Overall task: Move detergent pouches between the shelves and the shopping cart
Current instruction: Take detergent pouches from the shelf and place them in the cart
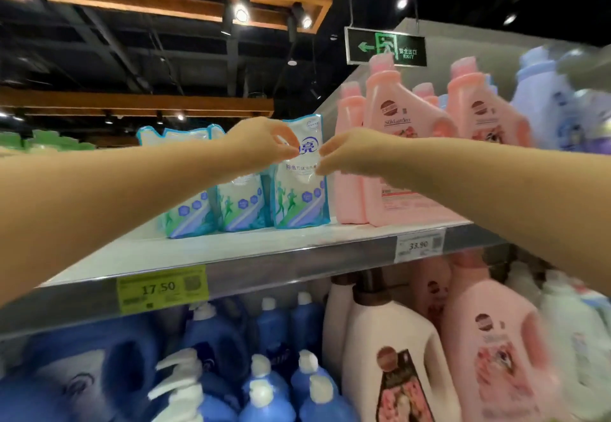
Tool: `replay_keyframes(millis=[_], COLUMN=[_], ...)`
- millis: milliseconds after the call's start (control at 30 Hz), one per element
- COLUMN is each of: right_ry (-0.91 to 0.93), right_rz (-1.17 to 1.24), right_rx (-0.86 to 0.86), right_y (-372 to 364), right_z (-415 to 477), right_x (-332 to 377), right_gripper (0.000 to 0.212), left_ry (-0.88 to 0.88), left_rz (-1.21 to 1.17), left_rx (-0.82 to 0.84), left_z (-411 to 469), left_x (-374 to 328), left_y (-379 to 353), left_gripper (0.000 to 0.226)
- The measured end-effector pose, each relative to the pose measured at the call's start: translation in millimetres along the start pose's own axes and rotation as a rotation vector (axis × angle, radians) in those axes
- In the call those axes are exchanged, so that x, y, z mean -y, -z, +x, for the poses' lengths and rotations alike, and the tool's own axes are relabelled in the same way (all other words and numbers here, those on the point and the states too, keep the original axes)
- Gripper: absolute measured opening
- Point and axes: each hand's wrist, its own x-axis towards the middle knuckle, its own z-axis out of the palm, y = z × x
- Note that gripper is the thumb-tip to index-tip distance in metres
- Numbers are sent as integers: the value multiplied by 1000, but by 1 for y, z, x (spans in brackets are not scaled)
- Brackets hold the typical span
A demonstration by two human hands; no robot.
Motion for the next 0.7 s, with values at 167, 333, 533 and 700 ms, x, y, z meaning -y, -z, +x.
replay_keyframes(millis=[167, 333, 533, 700], right_ry=[18, -29, -95, -238], right_rz=[22, -63, 51, 145], right_rx=[-193, -276, -406, -557], right_y=[6, 21, 53, 62], right_z=[-90, -184, -318, -436], right_x=[14, 17, -1, -50], right_gripper=[23, 20, 12, 10], left_ry=[-125, -180, -343, -376], left_rz=[-129, -324, -540, -712], left_rx=[9, 24, -26, 42], left_z=[-81, -153, -249, -330], left_x=[-35, -78, -169, -267], left_y=[14, 18, 3, -47], left_gripper=[9, 6, 15, 18])
